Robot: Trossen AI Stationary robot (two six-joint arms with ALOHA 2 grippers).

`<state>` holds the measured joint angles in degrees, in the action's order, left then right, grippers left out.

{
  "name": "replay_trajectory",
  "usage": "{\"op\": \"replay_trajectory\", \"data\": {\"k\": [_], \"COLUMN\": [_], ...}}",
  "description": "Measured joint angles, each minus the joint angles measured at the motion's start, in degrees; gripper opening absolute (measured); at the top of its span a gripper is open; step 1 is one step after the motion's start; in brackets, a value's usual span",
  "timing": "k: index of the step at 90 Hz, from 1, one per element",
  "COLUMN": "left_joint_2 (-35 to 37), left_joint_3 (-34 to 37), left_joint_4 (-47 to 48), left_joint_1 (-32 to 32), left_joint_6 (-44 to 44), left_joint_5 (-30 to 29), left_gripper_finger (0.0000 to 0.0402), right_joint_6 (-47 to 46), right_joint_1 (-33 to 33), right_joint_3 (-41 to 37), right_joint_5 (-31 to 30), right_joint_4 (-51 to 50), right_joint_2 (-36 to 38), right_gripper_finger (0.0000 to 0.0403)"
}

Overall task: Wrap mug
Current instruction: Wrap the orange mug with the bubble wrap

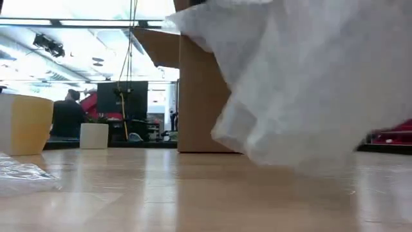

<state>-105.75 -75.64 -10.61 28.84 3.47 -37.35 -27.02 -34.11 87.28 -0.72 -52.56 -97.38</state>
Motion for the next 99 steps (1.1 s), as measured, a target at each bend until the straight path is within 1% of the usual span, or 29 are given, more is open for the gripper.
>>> {"op": "replay_trajectory", "data": {"k": [11,19,32,39,44,50,56,64,73,78,83,89,95,99], "left_joint_2": [0.06,0.06,0.06,0.13,0.13,0.13,0.13,0.13,0.13,0.13,0.13,0.09,-0.84,-1.85], "left_joint_3": [0.00,0.00,0.00,0.00,0.00,0.00,0.00,0.00,0.00,0.00,0.00,0.00,-0.02,-0.02], "left_joint_4": [-6.05,-7.19,-5.17,-2.38,0.34,3.57,6.68,11.25,15.98,18.01,19.44,19.82,18.01,15.99], "left_joint_1": [0.25,0.48,0.50,0.50,0.56,0.96,1.66,2.63,3.82,4.34,4.75,4.83,4.73,4.54], "left_joint_6": [4.72,6.54,6.41,5.19,3.80,1.98,-0.27,-4.22,-7.56,-9.72,-11.93,-14.84,-17.14,-17.17], "left_joint_5": [-0.06,-0.02,-0.15,-1.70,-2.92,-3.33,-3.33,-3.98,-7.15,-9.02,-9.93,-9.94,-10.24,-10.29], "left_gripper_finger": [0.0000,0.0000,0.0000,0.0000,0.0000,0.0000,0.0000,0.0000,0.0000,0.0000,0.0000,0.0000,0.0000,0.0000], "right_joint_6": [-3.07,-3.84,-3.92,-3.37,-3.43,-3.86,-4.23,-4.27,-4.27,-4.00,-3.98,-3.80,-2.09,-0.93], "right_joint_1": [0.47,0.51,0.42,0.21,-0.02,-0.39,-0.97,-1.68,-2.63,-3.06,-3.25,-3.00,-2.64,-2.16], "right_joint_3": [-1.56,-2.70,-3.12,-2.89,-2.24,-1.01,0.41,2.26,3.44,3.30,2.83,2.02,1.29,1.06], "right_joint_5": [-0.59,-0.43,0.53,0.40,-0.83,-3.73,-8.11,-16.00,-26.10,-29.17,-28.83,-26.34,-22.00,-18.19], "right_joint_4": [-5.24,-4.67,-4.78,-4.39,-6.14,-9.58,-13.00,-16.83,-19.32,-19.75,-19.45,-18.46,-16.78,-15.44], "right_joint_2": [-0.04,-0.06,-0.07,-0.07,-0.08,-0.09,-0.09,0.03,0.15,0.15,0.10,-0.67,-2.31,-3.65], "right_gripper_finger": [0.0024,0.0024,0.0024,0.0024,0.0024,0.0024,0.0024,0.0024,0.0024,0.0024,0.0024,0.0024,0.0024,0.0024]}}
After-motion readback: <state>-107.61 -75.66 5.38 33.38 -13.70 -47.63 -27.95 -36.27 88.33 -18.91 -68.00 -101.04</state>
